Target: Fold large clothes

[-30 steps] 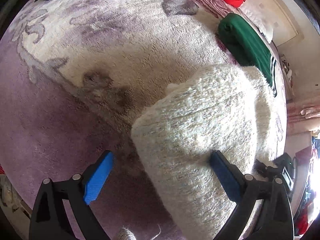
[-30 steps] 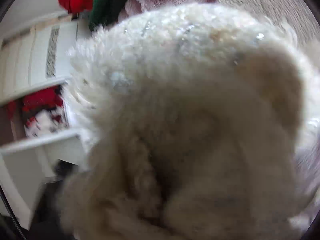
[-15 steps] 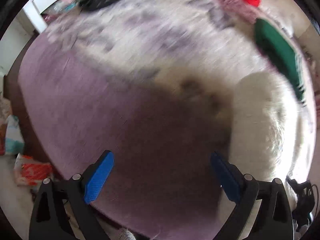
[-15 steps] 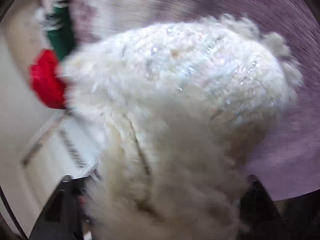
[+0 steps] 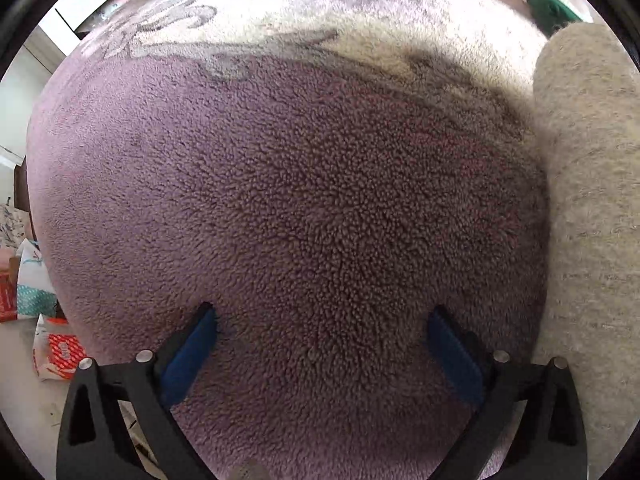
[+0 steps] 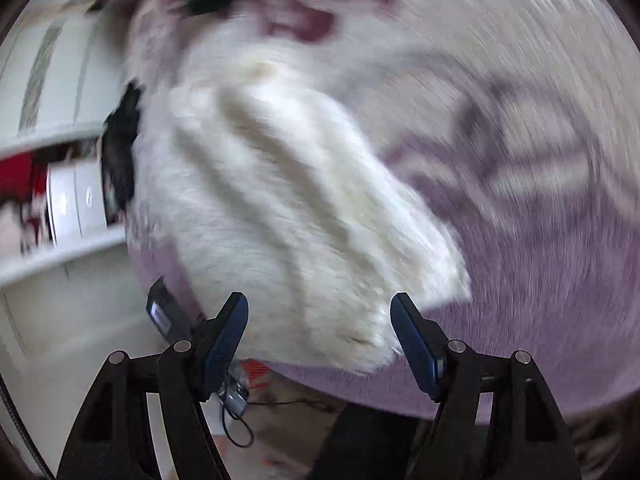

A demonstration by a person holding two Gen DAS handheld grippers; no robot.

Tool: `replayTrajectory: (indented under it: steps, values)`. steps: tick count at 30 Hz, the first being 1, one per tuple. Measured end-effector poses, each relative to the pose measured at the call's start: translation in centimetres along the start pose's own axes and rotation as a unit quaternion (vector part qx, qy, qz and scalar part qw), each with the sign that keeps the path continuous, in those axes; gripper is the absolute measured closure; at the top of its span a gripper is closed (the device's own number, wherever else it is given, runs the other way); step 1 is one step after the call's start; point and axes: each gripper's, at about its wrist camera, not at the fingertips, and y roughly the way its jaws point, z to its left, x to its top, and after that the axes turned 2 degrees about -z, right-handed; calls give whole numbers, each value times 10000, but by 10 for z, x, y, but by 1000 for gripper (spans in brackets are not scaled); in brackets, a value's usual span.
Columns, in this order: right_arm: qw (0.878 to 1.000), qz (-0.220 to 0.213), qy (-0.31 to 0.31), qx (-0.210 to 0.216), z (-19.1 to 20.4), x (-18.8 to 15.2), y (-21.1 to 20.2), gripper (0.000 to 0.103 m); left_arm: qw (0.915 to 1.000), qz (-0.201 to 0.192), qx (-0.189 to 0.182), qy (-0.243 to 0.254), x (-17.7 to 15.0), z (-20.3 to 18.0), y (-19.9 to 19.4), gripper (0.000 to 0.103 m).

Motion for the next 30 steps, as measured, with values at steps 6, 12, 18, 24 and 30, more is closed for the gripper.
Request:
replayTrajectory:
  steps: [6,12,18,24,30]
  values:
    - [9911,270,-1076,-733,41,48,54,27,9995,302,-30,-82,4,5,-4,0]
    - [9938,614,-669,-648,41,54,63,85,9948,83,-688,-746,21,20,-70,0]
    - [9891,-465,-967,-1006,68,57,0,87,9936,58,-1083,-318,14,-26,-99,0]
    - [9902,418,-828,-1043,24,74,54,79,9968,221,-695,-324,19,-31,-79,0]
    - [9888,231,-1123,-951,30,66,41,48,9960,-17,-847,-280,42,-26,-90,0]
